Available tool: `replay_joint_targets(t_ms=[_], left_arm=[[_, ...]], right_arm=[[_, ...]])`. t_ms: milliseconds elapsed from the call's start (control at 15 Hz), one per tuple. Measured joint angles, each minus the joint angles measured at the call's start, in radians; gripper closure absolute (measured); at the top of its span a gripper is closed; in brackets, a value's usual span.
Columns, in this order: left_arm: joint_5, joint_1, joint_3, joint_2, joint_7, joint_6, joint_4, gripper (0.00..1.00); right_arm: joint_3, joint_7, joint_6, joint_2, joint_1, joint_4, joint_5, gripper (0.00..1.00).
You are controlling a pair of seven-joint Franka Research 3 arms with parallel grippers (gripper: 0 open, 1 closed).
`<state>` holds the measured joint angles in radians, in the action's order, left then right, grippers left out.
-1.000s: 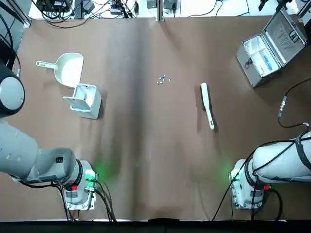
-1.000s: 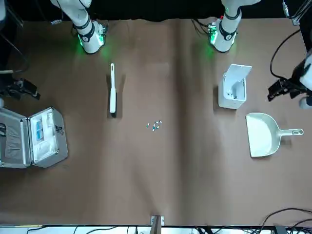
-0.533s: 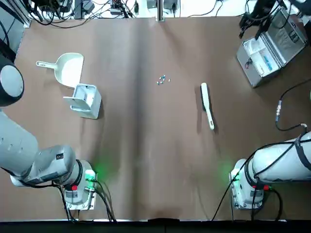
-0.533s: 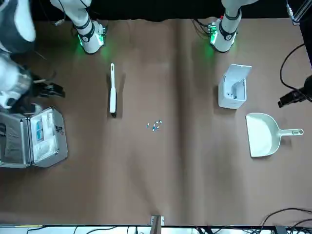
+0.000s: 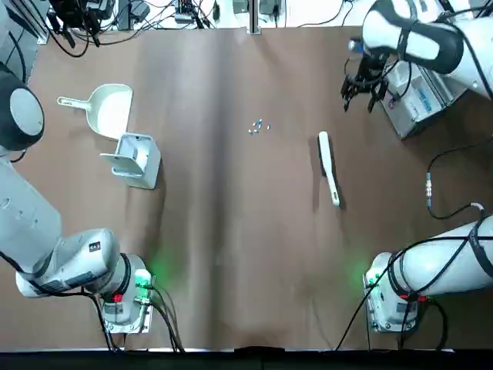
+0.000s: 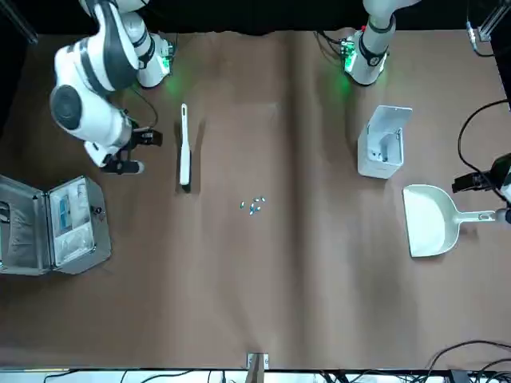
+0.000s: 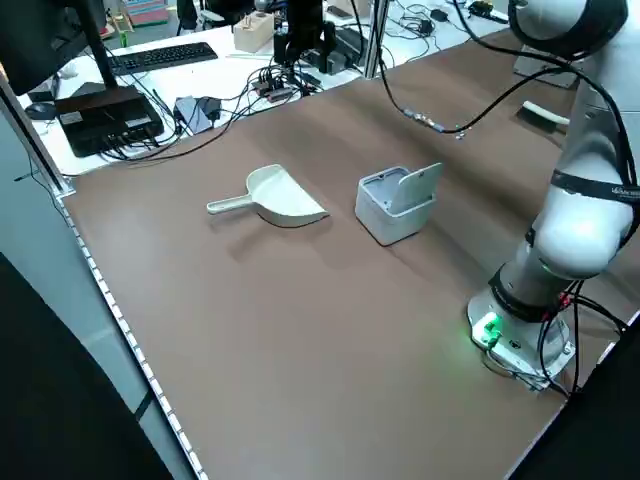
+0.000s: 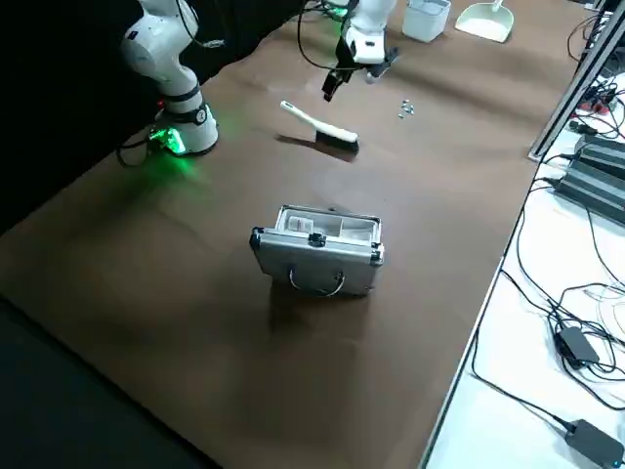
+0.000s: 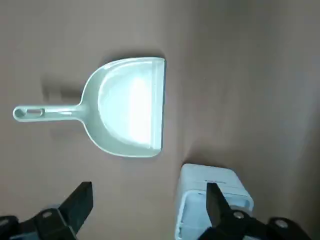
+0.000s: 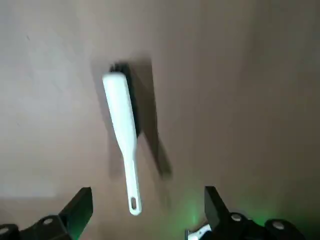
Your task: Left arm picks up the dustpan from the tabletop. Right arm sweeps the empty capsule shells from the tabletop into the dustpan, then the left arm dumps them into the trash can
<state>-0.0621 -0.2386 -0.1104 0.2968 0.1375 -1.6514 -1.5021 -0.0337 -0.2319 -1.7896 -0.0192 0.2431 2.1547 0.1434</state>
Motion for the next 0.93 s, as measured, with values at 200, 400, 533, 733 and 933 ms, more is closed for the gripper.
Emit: replay_joint_targets(t_ms=[200,400,533,733,933], left_arm=[[-0.015,-0.009,0.001,0.018,0.102,-0.026,0.001,0.00],[-0.017,-0.040,0.001,0.029,0.182,-0.051,0.002,0.00],[-0.017,-0.059,0.002,0.039,0.105,-0.053,0.002,0.00],[-0.017,-0.074,0.002,0.062,-0.115,-0.057,0.003,0.00],[-0.017,-0.091,0.005,0.086,-0.345,-0.095,0.003,0.00]], right_arm=[[0.000,0.000,-0.011,-0.002,0.026,0.064,0.029,0.01],[0.000,0.000,-0.118,-0.007,0.079,0.148,0.046,0.02],[0.000,-0.001,-0.190,-0.018,0.115,0.214,0.058,0.02],[0.000,-0.001,-0.274,-0.056,0.138,0.299,0.068,0.02],[0.001,0.000,-0.370,-0.108,0.163,0.385,0.069,0.02]])
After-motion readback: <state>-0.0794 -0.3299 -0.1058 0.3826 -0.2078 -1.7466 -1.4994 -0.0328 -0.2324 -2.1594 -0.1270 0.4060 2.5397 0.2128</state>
